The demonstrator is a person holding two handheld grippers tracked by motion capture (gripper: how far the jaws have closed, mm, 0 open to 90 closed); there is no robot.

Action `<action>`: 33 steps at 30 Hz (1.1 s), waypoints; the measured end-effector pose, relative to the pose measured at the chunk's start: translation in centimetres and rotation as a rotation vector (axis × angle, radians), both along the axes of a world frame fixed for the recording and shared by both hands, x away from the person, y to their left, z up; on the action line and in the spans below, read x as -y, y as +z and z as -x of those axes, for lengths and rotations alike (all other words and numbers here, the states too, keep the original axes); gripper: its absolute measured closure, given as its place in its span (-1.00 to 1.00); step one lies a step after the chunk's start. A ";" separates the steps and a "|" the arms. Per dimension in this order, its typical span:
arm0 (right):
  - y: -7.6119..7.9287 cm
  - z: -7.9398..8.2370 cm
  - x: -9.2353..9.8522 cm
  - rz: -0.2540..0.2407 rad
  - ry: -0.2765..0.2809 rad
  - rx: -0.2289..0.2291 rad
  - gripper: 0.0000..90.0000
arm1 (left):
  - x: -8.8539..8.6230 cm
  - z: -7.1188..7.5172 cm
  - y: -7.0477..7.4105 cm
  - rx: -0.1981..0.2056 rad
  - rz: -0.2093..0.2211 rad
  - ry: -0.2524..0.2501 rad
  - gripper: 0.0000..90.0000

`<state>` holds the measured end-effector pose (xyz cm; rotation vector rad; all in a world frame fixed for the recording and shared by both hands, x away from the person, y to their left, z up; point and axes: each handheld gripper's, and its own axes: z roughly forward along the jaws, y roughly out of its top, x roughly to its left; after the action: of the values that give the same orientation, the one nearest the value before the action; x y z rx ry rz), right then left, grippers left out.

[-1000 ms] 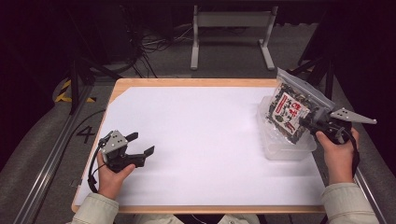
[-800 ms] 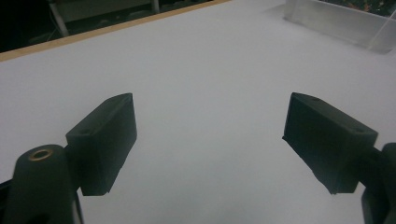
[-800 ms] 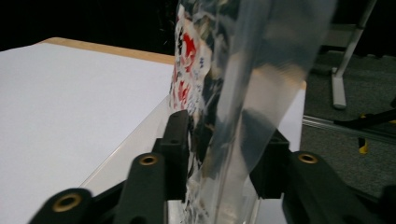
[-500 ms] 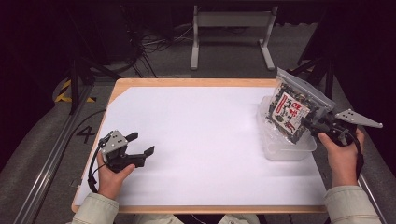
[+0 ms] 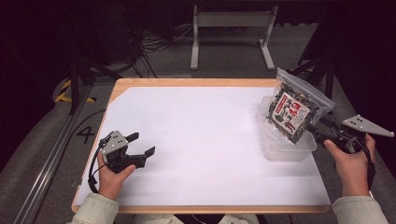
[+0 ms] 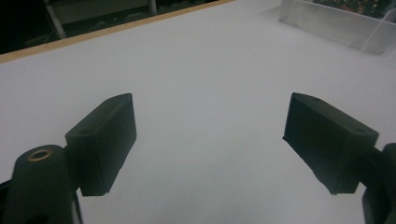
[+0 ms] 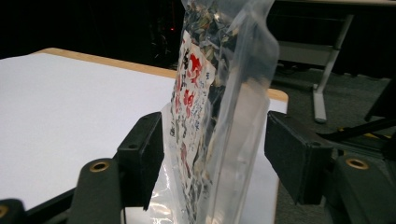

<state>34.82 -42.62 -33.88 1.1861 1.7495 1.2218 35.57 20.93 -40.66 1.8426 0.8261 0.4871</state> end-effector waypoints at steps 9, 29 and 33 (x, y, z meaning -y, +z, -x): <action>1.6 2.7 -0.7 -0.029 0.022 0.047 -0.18 | 0.1 0.2 0.2 0.001 0.011 -0.004 -0.61; 2.5 4.4 -7.8 -0.073 0.250 0.053 -0.35 | -0.2 1.5 0.3 -0.023 0.037 0.010 -0.63; 2.3 4.3 -9.3 -0.077 0.298 0.041 -0.40 | -0.2 1.8 0.2 -0.023 0.031 -0.008 -0.65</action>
<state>30.55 -33.35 -31.62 0.9575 1.9114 1.4868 33.80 21.09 -40.44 1.8255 0.8372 0.4468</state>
